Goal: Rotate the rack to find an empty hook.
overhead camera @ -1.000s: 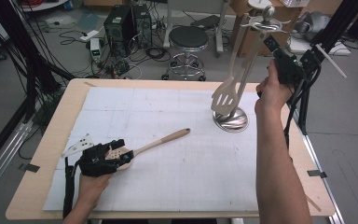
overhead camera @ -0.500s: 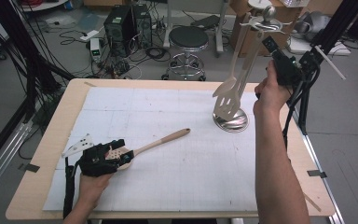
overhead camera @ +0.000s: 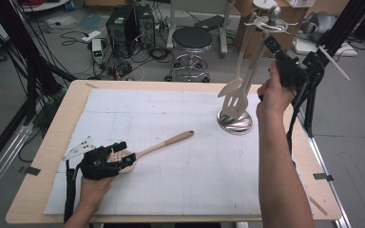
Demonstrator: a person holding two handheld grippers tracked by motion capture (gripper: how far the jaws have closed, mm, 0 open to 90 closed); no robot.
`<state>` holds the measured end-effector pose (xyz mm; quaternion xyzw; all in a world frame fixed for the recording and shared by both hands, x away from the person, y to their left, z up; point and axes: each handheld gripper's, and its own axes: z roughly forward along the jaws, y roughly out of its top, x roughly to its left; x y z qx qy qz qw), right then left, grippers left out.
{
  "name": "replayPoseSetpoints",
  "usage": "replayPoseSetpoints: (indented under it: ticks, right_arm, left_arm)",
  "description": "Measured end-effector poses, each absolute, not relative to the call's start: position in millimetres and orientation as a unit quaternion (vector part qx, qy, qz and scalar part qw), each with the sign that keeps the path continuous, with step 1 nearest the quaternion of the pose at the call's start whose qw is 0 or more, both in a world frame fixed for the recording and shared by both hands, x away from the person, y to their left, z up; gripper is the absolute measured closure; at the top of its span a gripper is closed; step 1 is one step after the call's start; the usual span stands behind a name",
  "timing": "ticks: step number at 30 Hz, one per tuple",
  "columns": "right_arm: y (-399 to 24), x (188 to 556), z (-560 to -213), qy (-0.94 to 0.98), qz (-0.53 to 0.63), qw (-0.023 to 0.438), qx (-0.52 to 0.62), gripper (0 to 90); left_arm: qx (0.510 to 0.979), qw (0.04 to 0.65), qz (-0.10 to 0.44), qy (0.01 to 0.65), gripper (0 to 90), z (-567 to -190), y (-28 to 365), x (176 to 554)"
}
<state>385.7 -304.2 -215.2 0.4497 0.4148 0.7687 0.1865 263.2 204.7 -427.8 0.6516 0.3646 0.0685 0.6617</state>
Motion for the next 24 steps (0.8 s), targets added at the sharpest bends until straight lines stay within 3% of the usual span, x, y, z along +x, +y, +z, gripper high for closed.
replayPoseSetpoints:
  ticks: [24]
  right_arm:
    - [-299,389,-212,0.409,0.764,0.192,0.461,90.0]
  left_arm:
    - [0.650,0.662,0.069,0.368,25.2,-428,207,262]
